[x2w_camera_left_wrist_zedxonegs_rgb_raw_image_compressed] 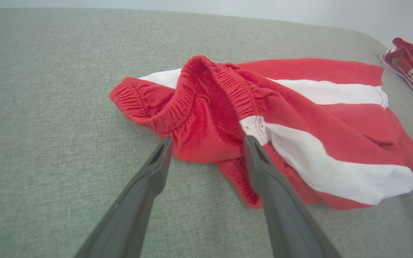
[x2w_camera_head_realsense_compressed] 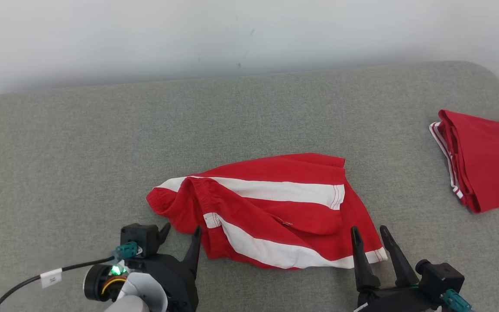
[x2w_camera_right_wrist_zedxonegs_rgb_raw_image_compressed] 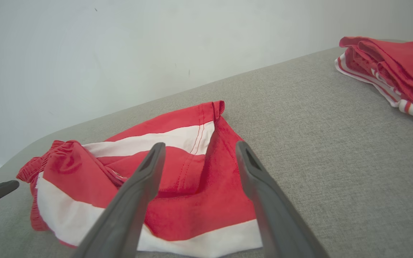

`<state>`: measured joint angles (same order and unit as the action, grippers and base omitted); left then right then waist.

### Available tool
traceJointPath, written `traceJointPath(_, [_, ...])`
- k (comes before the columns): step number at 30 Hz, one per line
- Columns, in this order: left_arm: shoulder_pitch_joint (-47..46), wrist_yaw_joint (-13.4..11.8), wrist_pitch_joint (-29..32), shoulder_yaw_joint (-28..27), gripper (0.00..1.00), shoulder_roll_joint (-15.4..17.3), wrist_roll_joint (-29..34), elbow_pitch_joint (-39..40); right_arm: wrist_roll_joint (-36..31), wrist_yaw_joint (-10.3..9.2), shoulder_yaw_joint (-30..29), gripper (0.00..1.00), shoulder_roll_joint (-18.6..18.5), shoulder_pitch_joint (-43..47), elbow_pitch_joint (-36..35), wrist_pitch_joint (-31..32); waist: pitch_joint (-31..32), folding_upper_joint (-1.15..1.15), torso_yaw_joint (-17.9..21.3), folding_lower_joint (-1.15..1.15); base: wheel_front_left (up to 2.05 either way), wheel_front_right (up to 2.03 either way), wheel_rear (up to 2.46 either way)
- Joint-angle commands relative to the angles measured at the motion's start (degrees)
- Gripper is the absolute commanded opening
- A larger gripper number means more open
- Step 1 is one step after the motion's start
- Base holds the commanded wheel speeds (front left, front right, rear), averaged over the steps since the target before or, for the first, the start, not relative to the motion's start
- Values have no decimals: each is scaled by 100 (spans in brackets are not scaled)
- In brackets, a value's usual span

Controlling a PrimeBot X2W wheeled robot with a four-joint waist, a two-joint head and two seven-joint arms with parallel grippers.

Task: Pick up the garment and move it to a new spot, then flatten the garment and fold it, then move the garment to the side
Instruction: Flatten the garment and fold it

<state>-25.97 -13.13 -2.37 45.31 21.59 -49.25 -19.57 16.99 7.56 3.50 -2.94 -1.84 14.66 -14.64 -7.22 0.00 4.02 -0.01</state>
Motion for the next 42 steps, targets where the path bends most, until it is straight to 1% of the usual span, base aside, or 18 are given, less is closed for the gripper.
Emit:
traceJointPath(1, [80,-28,37,42,100,32,27,45,-45,-12,-4,100,15,36,-15,-1,0,0,14,1,0,0,0])
traceJointPath(7, [26,-73,177,162,100,-62,51,-34,-7,-12,49,100,15,-7,-29,5,-21,0,120,1,0,0,0])
traceJointPath(16, [-163,43,159,116,100,-196,-65,-322,14,-13,16,100,15,3,30,-14,11,0,271,1,0,0,0])
traceJointPath(19, [-54,64,5,94,100,-200,-66,-275,-12,-13,-15,100,15,55,41,-18,72,0,272,1,0,0,0])
traceJointPath(28, [669,-201,-1109,-172,100,-145,171,224,-100,-13,-87,100,14,202,8,-22,302,0,101,1,0,0,0])
traceJointPath(31, [964,-317,-1266,-482,100,-159,349,480,-116,-13,-101,100,14,234,-32,-21,370,0,36,1,0,0,0])
traceJointPath(33, [1150,-391,-1284,-878,100,-219,706,795,-136,-12,-120,100,14,263,-61,-23,410,0,-13,1,0,0,0])
traceJointPath(34, [1293,-389,-1286,-1095,100,-269,930,987,-143,-13,-141,100,15,277,-82,-26,431,0,-40,1,0,0,0])
traceJointPath(37, [1801,-328,-1279,-1757,100,-443,1684,1502,-165,-13,-191,100,13,317,-174,-41,474,0,-92,1,0,0,0])
traceJointPath(38, [1801,-328,-1279,-1757,100,-443,1684,1502,-165,-13,-191,100,13,317,-174,-41,474,0,-92,1,0,0,0])
traceJointPath(40, [2086,-243,-1280,-2137,100,-575,2148,1738,-177,-12,-230,100,14,327,-247,-48,497,0,-128,1,0,0,0])
traceJointPath(42, [2358,-105,-1281,-2486,100,-735,2549,1933,-209,-12,-259,100,16,347,-327,-52,514,0,-176,1,0,0,0])
